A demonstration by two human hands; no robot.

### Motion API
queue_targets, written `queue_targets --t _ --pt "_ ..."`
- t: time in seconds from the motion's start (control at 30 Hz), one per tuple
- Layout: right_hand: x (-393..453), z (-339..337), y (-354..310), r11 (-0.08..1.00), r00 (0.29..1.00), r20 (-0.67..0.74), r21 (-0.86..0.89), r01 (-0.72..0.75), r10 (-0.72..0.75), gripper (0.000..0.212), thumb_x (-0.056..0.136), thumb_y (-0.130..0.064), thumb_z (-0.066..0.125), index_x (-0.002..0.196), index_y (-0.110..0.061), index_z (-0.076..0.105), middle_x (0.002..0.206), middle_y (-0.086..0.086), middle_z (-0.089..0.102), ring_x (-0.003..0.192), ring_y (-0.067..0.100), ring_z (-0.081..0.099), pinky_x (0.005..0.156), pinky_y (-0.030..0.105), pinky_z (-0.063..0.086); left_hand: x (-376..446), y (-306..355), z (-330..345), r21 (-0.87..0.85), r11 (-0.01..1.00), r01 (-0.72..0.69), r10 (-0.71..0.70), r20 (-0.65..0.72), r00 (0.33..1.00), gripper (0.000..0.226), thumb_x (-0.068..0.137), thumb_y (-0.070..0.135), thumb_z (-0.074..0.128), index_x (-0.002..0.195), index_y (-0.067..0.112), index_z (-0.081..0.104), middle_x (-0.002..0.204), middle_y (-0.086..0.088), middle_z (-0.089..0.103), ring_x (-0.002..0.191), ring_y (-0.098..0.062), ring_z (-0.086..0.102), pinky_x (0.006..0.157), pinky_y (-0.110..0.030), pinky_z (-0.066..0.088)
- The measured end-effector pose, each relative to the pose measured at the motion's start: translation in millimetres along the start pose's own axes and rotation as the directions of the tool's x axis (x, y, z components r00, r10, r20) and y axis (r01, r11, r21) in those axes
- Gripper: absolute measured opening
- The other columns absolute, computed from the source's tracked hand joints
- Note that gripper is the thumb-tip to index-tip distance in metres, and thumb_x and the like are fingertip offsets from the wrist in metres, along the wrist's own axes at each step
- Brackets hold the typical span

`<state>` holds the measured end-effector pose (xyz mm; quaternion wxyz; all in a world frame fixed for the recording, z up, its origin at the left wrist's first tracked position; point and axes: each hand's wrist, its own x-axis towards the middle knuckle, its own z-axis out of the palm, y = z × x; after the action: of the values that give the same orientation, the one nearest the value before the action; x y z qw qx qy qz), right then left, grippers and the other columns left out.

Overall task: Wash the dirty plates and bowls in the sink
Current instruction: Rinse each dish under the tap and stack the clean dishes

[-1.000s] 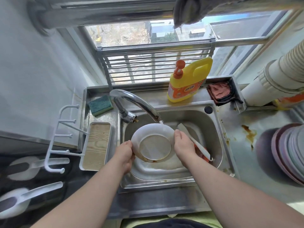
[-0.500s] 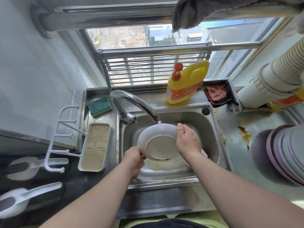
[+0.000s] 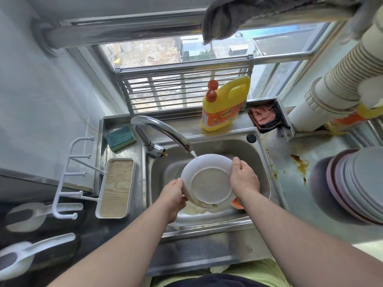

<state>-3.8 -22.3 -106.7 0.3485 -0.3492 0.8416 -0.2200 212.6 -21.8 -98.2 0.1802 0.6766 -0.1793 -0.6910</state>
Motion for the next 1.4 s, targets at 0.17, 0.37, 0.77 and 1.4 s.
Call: queue_targets --t 0.17,0.37,0.77,1.4 --pt "-5 3 -12 1.0 1.0 0.028 -0.018 0.014 -0.013 0.054 0.108 -0.06 0.028 0.097 -0.022 0.064 0.101 0.003 0.067 0.097 0.032 0.058 0.082 0.041 0.044 6 -3 -9 -0.057 0.998 0.011 -0.013 -0.033 0.999 0.031 0.114 0.036 0.035 0.126 0.022 0.06 0.127 -0.009 0.064 0.112 -0.029 0.065 0.114 -0.047 0.043" --pt "-16 13 -30 0.997 0.994 0.073 -0.004 0.076 -0.076 0.056 0.107 -0.062 0.031 0.083 -0.019 0.058 0.088 0.0 0.067 0.088 0.03 0.06 0.079 0.042 0.049 11 -4 -22 -0.195 0.98 0.049 -0.07 -0.104 0.992 0.034 0.113 0.034 0.039 0.136 0.016 0.058 0.126 -0.008 0.066 0.112 -0.03 0.066 0.116 -0.048 0.043" --pt "-5 -9 -31 0.981 0.986 0.062 -0.109 0.161 -0.155 0.058 0.109 -0.061 0.024 0.089 -0.02 0.059 0.084 -0.004 0.061 0.089 0.03 0.057 0.077 0.042 0.044 6 12 -22 -0.063 0.996 -0.061 0.054 -0.109 0.993 0.035 0.108 0.054 0.047 0.127 0.03 0.065 0.125 -0.002 0.069 0.112 -0.027 0.067 0.106 -0.052 0.049" --pt "10 -34 31 0.785 0.881 0.255 0.401 -0.472 0.399 0.053 0.11 -0.058 0.038 0.097 -0.016 0.068 0.059 0.001 0.045 0.05 0.016 0.035 0.047 0.028 0.034 24 68 46 -0.189 0.961 -0.203 0.196 -0.055 0.979 0.012 0.103 0.004 0.063 0.103 0.01 0.074 0.106 -0.013 0.076 0.081 -0.021 0.071 0.068 -0.033 0.059"
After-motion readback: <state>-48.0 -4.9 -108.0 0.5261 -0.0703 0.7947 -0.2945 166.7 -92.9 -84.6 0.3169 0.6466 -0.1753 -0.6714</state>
